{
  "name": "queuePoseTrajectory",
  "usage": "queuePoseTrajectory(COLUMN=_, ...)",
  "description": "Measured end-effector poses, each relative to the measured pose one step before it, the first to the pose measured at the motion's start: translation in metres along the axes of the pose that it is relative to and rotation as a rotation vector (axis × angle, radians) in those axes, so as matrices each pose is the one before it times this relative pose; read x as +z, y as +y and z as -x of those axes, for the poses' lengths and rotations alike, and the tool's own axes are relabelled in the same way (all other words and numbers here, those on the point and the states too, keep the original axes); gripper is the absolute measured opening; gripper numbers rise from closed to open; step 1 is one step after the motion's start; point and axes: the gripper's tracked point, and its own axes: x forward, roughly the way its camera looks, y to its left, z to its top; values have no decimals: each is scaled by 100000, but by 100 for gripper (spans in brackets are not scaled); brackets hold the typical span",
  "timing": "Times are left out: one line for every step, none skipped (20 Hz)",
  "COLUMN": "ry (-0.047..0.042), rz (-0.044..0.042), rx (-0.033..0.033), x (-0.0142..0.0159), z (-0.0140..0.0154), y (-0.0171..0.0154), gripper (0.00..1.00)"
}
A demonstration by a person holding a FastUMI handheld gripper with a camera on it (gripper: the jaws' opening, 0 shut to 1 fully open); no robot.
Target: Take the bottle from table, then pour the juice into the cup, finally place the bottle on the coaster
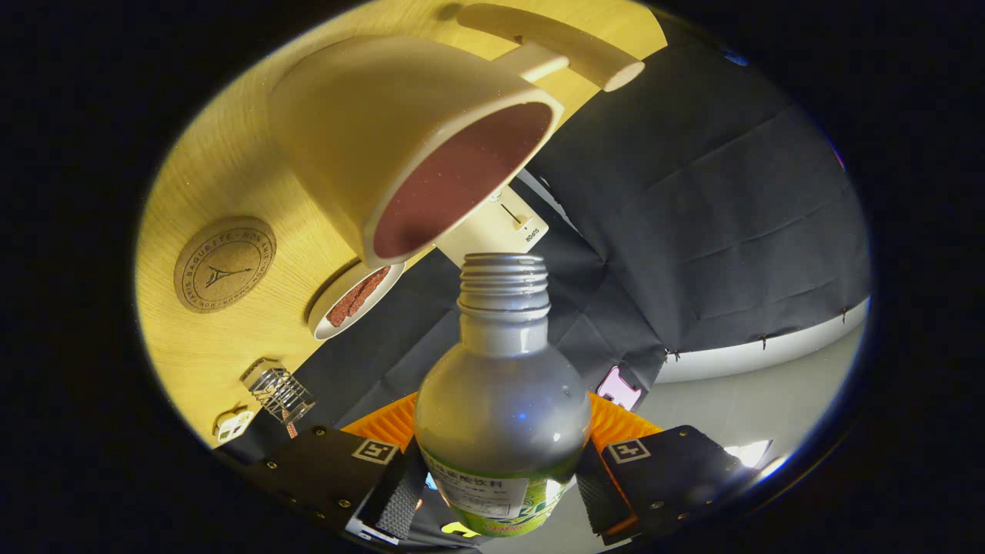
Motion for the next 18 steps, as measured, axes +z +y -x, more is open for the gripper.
queuePoseTrajectory(ry=425, rz=-1520, rx=824, x=-69, z=18, y=314, gripper=83)
queuePoseTrajectory(ry=441, rz=-1717, rx=903, x=-65, z=35, y=165, gripper=83)
queuePoseTrajectory(ry=369, rz=-1883, rx=1012, x=-67, z=-29, y=258, gripper=83)
queuePoseTrajectory(ry=426, rz=-2163, rx=700, x=-66, z=32, y=222, gripper=83)
queuePoseTrajectory(ry=272, rz=-2887, rx=850, x=-26, z=48, y=261, gripper=83)
queuePoseTrajectory(ry=428, rz=-2909, rx=1086, x=-121, z=162, y=385, gripper=83)
queuePoseTrajectory(ry=473, rz=-3482, rx=1241, x=24, z=31, y=315, gripper=83)
queuePoseTrajectory(ry=305, rz=-2492, rx=1098, x=-12, z=46, y=64, gripper=83)
queuePoseTrajectory(ry=240, rz=-1780, rx=959, x=42, z=-85, y=93, gripper=83)
queuePoseTrajectory(ry=275, rz=-1452, rx=604, x=36, z=121, y=-8, gripper=83)
queuePoseTrajectory(ry=179, rz=-891, rx=472, x=92, z=22, y=23, gripper=83)
queuePoseTrajectory(ry=172, rz=-871, rx=-65, x=84, z=49, y=74, gripper=83)
queuePoseTrajectory(ry=32, rz=-805, rx=-131, x=21, z=54, y=8, gripper=83)
queuePoseTrajectory(ry=87, rz=-621, rx=340, x=99, z=-3, y=139, gripper=83)
queuePoseTrajectory(ry=-12, rz=-1326, rx=297, x=94, z=41, y=121, gripper=83)
queuePoseTrajectory(ry=99, rz=-1529, rx=1240, x=-61, z=57, y=353, gripper=83)
queuePoseTrajectory(ry=550, rz=-2068, rx=1310, x=-169, z=70, y=327, gripper=83)
queuePoseTrajectory(ry=396, rz=-2163, rx=1296, x=-119, z=168, y=200, gripper=83)
